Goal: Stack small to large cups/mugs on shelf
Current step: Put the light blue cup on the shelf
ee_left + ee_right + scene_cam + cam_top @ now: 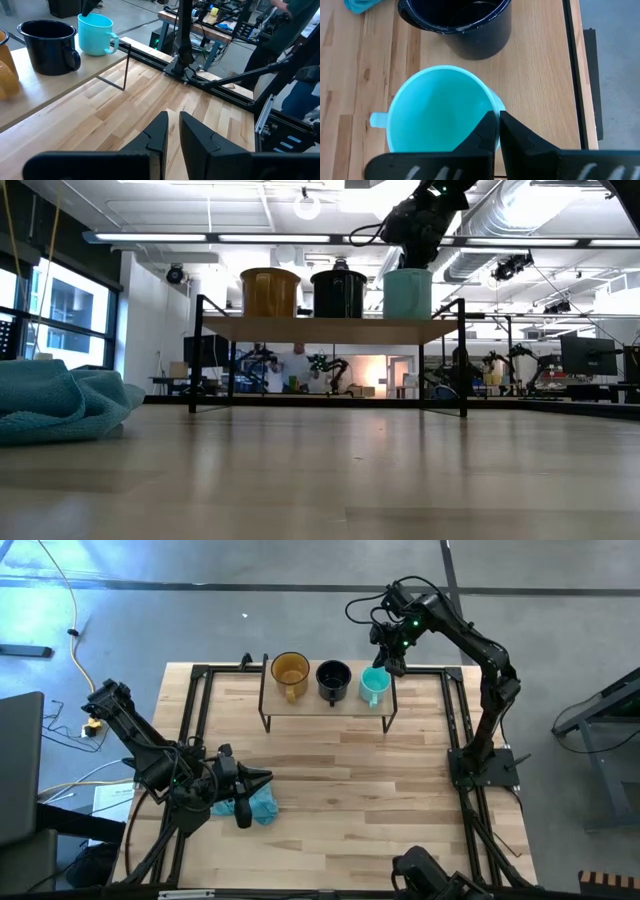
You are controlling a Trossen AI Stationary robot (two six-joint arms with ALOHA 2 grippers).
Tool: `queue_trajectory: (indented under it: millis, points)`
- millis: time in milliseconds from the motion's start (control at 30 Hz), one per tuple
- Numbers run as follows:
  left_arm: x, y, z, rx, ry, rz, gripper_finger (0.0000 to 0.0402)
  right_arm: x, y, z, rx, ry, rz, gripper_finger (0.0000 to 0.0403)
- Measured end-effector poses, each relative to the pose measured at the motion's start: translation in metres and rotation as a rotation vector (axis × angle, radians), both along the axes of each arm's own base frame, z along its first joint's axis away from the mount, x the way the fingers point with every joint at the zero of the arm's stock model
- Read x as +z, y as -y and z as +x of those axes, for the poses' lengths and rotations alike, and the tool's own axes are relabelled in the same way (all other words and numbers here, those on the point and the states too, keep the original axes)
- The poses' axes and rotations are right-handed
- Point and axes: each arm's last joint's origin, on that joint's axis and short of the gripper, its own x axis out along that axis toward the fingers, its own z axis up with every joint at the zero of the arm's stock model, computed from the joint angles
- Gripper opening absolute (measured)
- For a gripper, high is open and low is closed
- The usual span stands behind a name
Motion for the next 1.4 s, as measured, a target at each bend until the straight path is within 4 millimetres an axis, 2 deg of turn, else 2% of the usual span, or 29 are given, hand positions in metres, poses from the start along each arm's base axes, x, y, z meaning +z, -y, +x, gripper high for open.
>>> queue_trajectory:
  millis: [700, 1000, 1400]
  points:
    - [0.0, 0.0, 0.0, 0.0, 0.0, 0.0, 0.0037, 0.0001, -0.0013, 0.0026, 0.023, 0.011, -0.01, 0.0]
    - [0.0, 0.0, 0.0, -0.001, 0.0, -0.001, 0.0037, -0.0096, 0.0022, 0.0076, 0.016, -0.019, 0.024, 0.0]
    - [-0.0001, 0.0, 0.0, -0.003, -0.002, 0.0, 0.0037, -0.0095, 0.0028, 0.0089, 0.015, -0.017, 0.007, 0.0]
